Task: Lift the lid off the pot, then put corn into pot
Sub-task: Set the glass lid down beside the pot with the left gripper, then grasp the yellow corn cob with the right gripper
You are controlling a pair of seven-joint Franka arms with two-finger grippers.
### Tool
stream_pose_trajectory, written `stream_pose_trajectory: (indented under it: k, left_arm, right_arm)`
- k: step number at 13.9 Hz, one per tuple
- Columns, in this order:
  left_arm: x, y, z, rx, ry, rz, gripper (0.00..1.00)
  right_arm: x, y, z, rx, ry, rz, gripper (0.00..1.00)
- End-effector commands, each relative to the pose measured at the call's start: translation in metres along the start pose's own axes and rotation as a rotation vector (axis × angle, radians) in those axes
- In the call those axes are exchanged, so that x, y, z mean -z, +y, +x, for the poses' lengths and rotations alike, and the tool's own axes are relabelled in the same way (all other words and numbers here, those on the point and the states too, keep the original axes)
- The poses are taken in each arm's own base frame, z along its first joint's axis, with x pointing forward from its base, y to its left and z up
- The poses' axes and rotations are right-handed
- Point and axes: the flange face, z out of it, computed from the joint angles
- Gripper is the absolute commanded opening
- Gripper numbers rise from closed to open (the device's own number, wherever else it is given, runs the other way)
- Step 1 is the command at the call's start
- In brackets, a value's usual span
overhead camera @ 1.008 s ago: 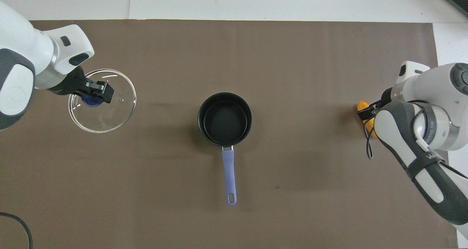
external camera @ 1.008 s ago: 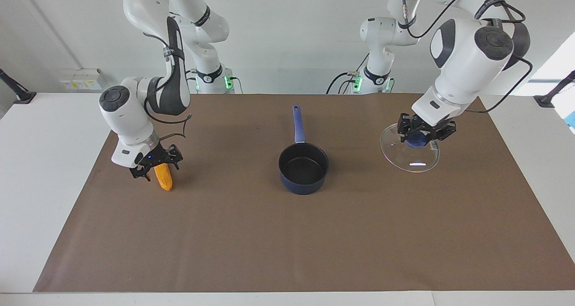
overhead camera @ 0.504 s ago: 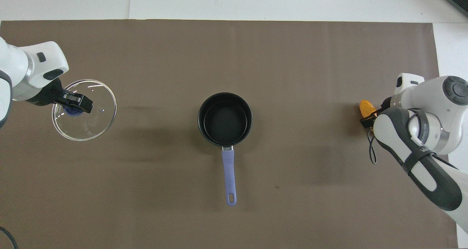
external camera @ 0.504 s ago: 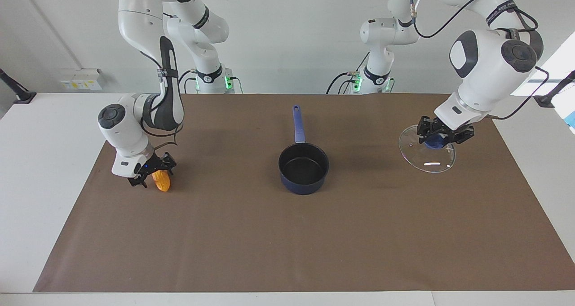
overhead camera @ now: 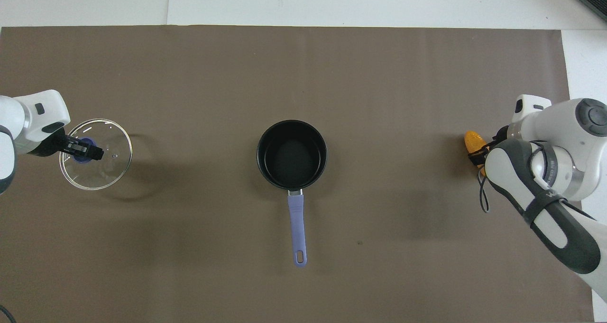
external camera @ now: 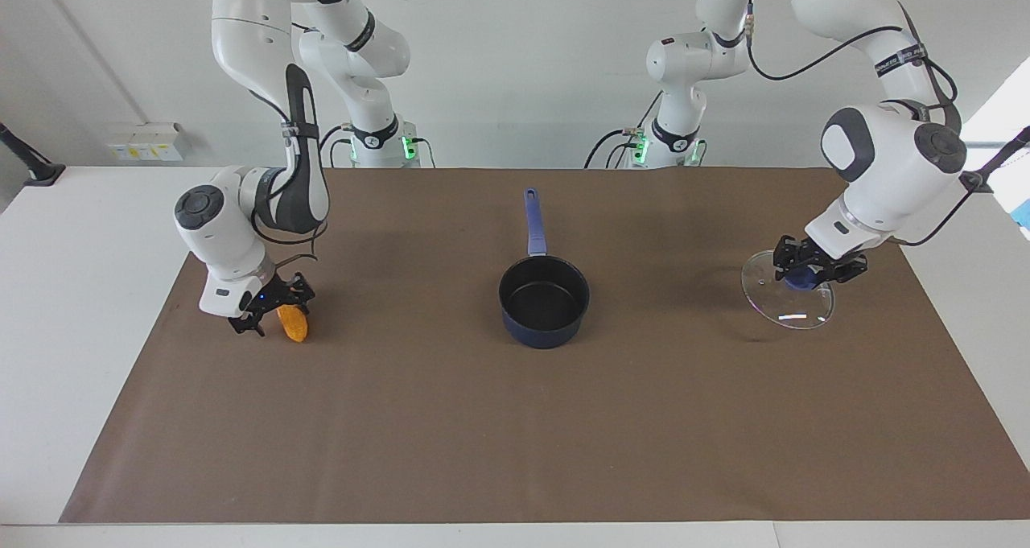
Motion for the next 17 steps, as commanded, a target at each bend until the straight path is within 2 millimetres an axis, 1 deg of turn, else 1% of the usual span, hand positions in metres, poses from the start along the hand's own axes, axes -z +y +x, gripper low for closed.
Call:
stream_pose_trajectory:
  k: [1, 2, 3, 6, 8, 9, 10, 12, 13, 14, 17]
  left_arm:
    - [-0.016, 0.001, -0.013, -0.003, 0.018, -0.011, 0.0]
    - [-0.026, -0.003, -0.019, 0.009, 0.021, -0.013, 0.0]
    - [-0.033, -0.002, -0.023, 0.013, 0.026, -0.009, 0.0]
    - [-0.04, 0.005, -0.033, 0.019, 0.019, -0.01, 0.0]
    - [-0.042, 0.006, -0.036, 0.018, 0.032, -0.002, 0.0]
    - [-0.042, 0.005, -0.037, 0.02, 0.034, -0.001, 0.0]
    - [-0.045, 0.005, -0.04, 0.023, 0.031, -0.003, 0.0]
    - [-0.05, 0.007, -0.047, 0.018, 0.066, 0.019, 0.0]
    - [-0.049, 0.008, -0.05, 0.02, 0.073, 0.024, 0.0]
    - [-0.05, 0.008, -0.051, 0.027, 0.07, 0.022, 0.0]
    - [-0.051, 0.009, -0.052, 0.034, 0.069, 0.021, 0.0]
  right_arm:
    - [0.004, -0.005, -0.004, -0.03, -0.004, 0.016, 0.46]
    - [0.005, -0.007, -0.001, -0.026, -0.002, 0.014, 0.12]
    - [0.004, -0.009, 0.0, -0.029, -0.003, 0.015, 0.0]
    - [0.005, -0.009, 0.002, -0.057, 0.011, 0.026, 0.0]
    - [0.009, -0.007, 0.004, -0.069, 0.024, 0.03, 0.0]
    - [0.019, -0.006, 0.007, -0.071, 0.038, 0.023, 0.0]
    - [0.034, -0.007, 0.015, -0.086, 0.046, 0.029, 0.0]
    - [0.065, -0.006, 0.023, -0.16, 0.061, 0.036, 0.0]
    - [0.079, -0.013, 0.031, -0.176, 0.078, 0.033, 0.0]
    - [0.093, -0.018, 0.034, -0.203, 0.095, 0.028, 0.0]
    - [0.148, -0.043, 0.037, -0.28, 0.118, 0.033, 0.0]
